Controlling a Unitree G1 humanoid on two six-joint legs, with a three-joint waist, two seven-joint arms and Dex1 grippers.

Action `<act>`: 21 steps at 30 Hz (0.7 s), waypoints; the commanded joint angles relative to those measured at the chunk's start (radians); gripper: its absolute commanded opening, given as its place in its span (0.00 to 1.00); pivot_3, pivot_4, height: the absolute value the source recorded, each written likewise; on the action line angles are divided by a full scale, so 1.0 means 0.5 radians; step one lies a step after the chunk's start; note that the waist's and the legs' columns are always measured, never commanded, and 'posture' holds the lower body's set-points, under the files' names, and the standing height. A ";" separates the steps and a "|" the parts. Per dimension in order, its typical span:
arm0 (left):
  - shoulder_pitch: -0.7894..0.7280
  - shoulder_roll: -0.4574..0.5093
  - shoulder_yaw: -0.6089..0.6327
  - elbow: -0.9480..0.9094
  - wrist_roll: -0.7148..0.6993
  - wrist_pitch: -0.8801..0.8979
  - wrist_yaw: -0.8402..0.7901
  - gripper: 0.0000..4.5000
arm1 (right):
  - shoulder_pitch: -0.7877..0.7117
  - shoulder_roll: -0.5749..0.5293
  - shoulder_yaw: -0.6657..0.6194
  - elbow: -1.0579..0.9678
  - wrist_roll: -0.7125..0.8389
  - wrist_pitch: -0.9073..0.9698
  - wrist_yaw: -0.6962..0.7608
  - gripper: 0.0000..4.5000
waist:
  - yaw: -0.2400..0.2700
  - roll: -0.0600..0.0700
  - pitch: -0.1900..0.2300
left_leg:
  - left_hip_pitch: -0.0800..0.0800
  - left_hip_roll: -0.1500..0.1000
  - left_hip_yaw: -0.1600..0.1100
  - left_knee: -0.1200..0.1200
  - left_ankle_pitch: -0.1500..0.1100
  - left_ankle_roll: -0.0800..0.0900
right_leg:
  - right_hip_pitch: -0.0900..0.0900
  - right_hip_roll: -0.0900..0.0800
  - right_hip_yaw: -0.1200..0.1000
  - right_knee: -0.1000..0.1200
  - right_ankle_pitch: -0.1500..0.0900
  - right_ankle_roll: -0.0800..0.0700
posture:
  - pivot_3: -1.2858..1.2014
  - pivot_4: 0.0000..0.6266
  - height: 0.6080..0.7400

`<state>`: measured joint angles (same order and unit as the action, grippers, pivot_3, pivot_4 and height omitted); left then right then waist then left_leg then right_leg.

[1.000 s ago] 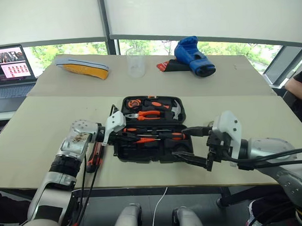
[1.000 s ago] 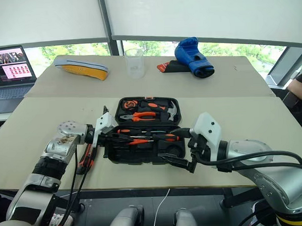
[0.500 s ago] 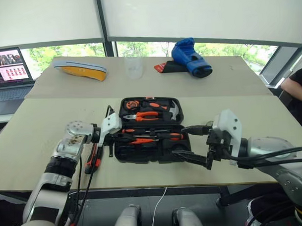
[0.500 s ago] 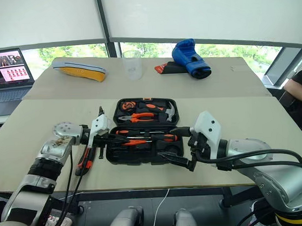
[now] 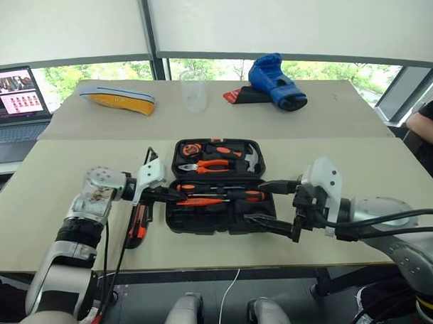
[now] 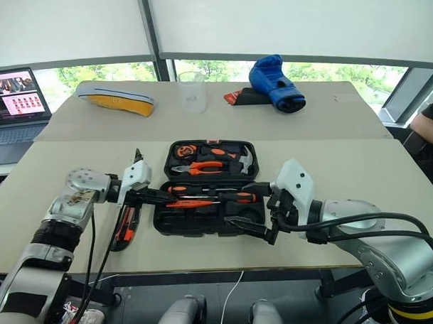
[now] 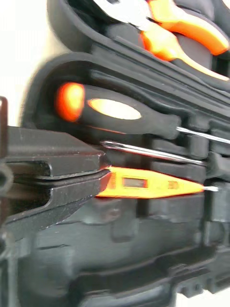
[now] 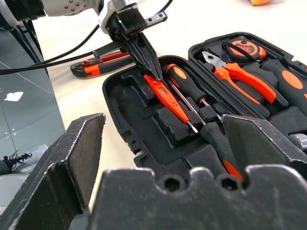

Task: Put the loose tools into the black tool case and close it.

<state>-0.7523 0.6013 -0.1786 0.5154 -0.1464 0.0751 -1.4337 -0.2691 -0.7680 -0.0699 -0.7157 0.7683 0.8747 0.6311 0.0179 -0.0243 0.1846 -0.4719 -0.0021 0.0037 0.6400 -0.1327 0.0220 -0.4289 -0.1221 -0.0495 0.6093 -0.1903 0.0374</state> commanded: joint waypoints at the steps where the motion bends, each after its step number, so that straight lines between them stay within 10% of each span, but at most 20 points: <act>1: -0.097 -0.023 0.015 -0.175 -0.064 0.101 -0.021 0.02 | -0.024 0.009 -0.037 -0.019 -0.008 -0.069 0.000 1.00 | 0.000 0.000 0.000 | -0.002 -0.001 0.000 0.001 0.000 0.001 | -0.002 0.001 0.000 0.000 0.001 -0.001 | 0.52 0.24 1.00; 21: -0.074 0.151 -0.179 0.128 0.272 -0.371 -0.107 0.02 | 0.034 0.026 -0.064 -0.065 -0.002 -0.072 -0.031 1.00 | -0.006 0.000 0.000 | 0.003 0.004 0.001 0.001 0.001 0.001 | 0.001 0.011 0.002 0.000 0.003 -0.004 | 0.52 0.24 1.00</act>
<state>-0.7982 0.6619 -0.2419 0.5698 -0.0368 -0.0976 -1.4585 -0.2529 -0.7585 -0.0705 -0.7182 0.7669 0.8746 0.6241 0.0150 -0.0242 0.1846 -0.4704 -0.0003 0.0042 0.6407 -0.1325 0.0224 -0.4283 -0.1166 -0.0483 0.6095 -0.1890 0.0354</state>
